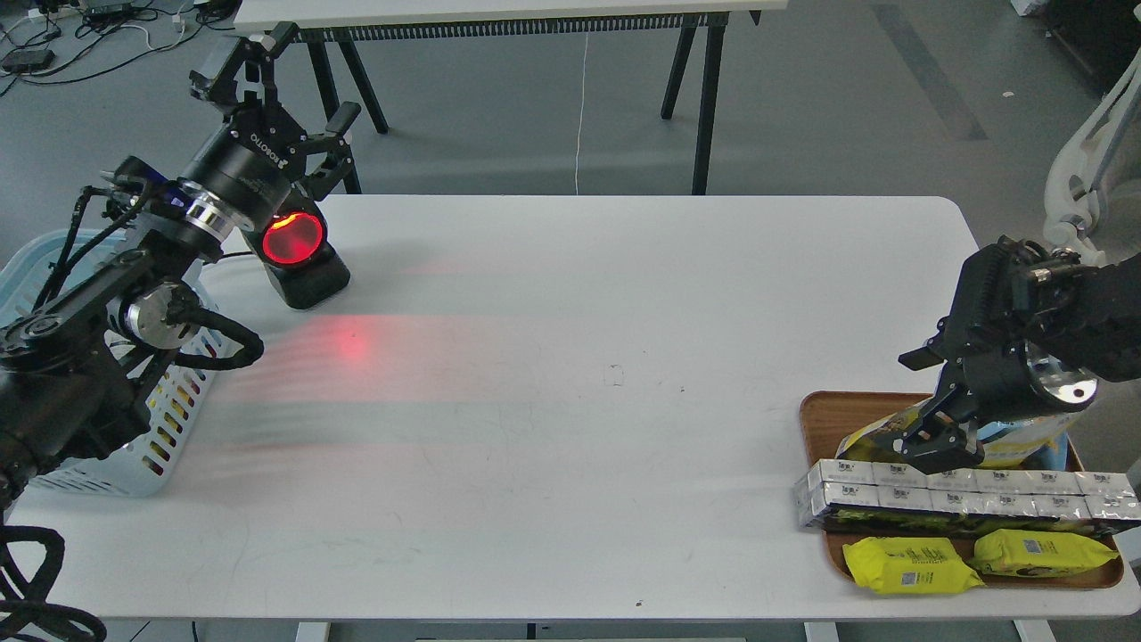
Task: Scan snack and place in basket
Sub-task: 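Grasp the yellow-and-white snack pouch on the tray with the right gripper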
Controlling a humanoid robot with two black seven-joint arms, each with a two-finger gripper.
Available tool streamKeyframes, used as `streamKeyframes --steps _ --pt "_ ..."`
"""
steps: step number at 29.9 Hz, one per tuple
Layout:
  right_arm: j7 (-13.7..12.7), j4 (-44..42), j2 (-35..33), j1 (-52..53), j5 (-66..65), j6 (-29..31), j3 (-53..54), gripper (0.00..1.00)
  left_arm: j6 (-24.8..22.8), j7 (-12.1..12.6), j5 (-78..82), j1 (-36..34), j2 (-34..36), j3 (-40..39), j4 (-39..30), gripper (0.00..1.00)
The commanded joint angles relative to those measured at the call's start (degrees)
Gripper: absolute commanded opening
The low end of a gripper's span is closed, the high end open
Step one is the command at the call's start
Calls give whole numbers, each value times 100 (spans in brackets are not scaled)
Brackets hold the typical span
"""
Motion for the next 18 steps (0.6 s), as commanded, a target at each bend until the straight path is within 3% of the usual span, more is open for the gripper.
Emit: streamKeyframes --steps 1,5,9,14,15,18 --pt "0 -144 10 -2 0 -1 2 95 0 0 0 2 0 4 11 100" --pt "0 -390 89 -37 0 -1 2 90 0 0 0 2 -9 -5 11 100" --pt "0 -558 133 -116 0 -1 -6 73 0 0 0 2 -36 4 55 100" --pt "0 -531 133 -125 0 -1 2 37 0 0 0 2 -36 4 82 100" --pt "0 -523 142 -125 0 -1 2 23 0 0 0 2 -36 4 90 100" --pt "0 -531 247 -124 0 -1 11 8 0 0 0 2 -36 4 90 100"
